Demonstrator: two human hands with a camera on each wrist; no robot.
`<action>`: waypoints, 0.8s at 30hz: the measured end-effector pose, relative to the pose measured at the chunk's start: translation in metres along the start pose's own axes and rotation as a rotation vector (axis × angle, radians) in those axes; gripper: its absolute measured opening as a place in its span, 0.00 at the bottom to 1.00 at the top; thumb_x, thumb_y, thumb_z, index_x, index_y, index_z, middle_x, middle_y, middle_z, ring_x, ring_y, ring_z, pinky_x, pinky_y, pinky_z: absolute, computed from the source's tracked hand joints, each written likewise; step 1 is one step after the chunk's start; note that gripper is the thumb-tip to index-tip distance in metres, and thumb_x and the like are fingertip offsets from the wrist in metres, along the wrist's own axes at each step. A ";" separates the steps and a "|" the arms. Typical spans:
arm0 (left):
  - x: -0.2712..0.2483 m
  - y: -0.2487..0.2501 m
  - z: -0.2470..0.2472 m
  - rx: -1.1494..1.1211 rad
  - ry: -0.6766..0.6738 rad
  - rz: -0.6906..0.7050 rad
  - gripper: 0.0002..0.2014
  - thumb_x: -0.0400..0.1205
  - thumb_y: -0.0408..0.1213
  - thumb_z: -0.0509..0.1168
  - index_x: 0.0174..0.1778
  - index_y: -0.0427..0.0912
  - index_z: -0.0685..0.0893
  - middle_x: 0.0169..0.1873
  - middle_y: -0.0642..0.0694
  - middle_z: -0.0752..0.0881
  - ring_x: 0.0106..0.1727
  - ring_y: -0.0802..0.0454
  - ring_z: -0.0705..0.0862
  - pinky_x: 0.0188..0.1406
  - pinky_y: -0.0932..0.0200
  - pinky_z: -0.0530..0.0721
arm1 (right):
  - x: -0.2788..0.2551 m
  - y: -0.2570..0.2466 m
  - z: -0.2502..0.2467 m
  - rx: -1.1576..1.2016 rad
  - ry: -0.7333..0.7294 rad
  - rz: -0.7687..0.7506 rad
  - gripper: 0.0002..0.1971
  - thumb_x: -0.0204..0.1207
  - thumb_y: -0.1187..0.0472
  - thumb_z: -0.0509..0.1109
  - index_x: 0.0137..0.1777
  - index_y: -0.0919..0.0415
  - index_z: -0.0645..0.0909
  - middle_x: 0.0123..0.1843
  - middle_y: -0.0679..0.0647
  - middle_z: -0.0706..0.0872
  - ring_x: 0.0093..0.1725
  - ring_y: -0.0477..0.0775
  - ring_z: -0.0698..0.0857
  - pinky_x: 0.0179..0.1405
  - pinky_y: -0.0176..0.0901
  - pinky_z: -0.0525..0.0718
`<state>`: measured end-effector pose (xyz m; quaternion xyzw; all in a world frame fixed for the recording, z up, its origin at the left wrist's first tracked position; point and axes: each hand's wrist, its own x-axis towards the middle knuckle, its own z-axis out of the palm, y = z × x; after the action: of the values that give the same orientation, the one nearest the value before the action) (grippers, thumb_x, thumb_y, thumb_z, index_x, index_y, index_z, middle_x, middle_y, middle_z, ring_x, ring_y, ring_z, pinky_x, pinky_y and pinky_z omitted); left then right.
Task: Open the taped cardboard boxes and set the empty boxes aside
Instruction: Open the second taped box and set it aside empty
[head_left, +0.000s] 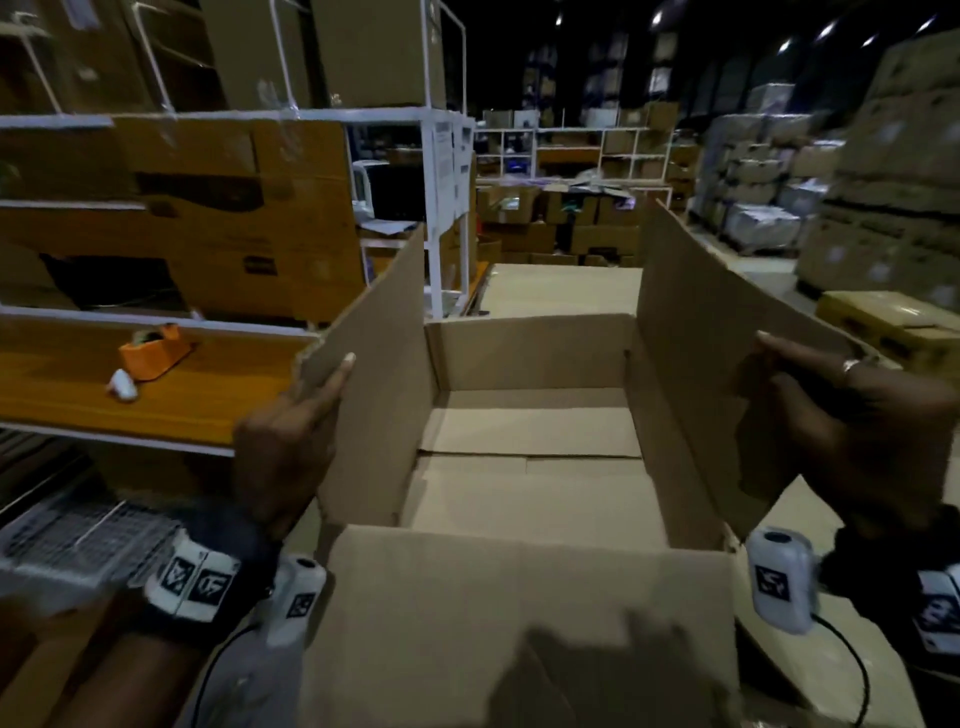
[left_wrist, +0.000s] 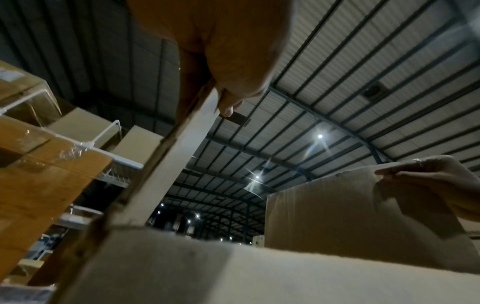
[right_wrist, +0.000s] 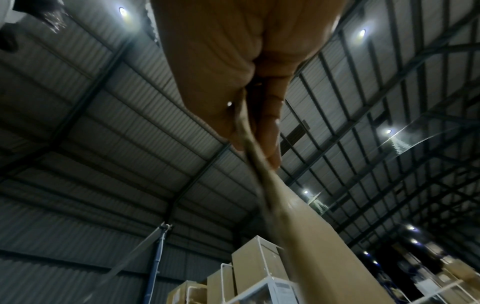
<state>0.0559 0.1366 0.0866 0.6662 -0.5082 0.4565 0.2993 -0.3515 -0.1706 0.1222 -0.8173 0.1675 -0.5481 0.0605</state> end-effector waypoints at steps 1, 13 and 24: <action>-0.004 -0.002 0.003 -0.007 -0.046 0.008 0.20 0.84 0.35 0.67 0.72 0.40 0.85 0.32 0.31 0.87 0.20 0.42 0.77 0.20 0.49 0.80 | 0.009 -0.030 0.013 -0.031 0.040 0.057 0.18 0.88 0.49 0.65 0.72 0.53 0.85 0.43 0.57 0.93 0.30 0.61 0.88 0.29 0.62 0.85; -0.037 -0.005 0.017 -0.049 -0.200 0.006 0.20 0.80 0.35 0.65 0.66 0.34 0.89 0.34 0.29 0.90 0.18 0.40 0.81 0.15 0.54 0.80 | -0.045 -0.035 0.066 -0.225 -0.142 0.058 0.19 0.75 0.73 0.74 0.65 0.59 0.88 0.44 0.61 0.94 0.35 0.56 0.90 0.36 0.40 0.78; -0.081 -0.034 0.015 -0.067 -0.326 -0.621 0.36 0.80 0.40 0.77 0.84 0.42 0.71 0.60 0.26 0.86 0.53 0.29 0.86 0.50 0.35 0.85 | -0.072 -0.033 0.066 -0.256 -0.023 0.321 0.20 0.77 0.70 0.77 0.69 0.59 0.87 0.46 0.67 0.93 0.40 0.65 0.91 0.42 0.47 0.81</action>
<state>0.0875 0.1671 0.0090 0.8429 -0.3371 0.2142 0.3606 -0.3084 -0.1206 0.0426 -0.7874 0.3630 -0.4963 0.0446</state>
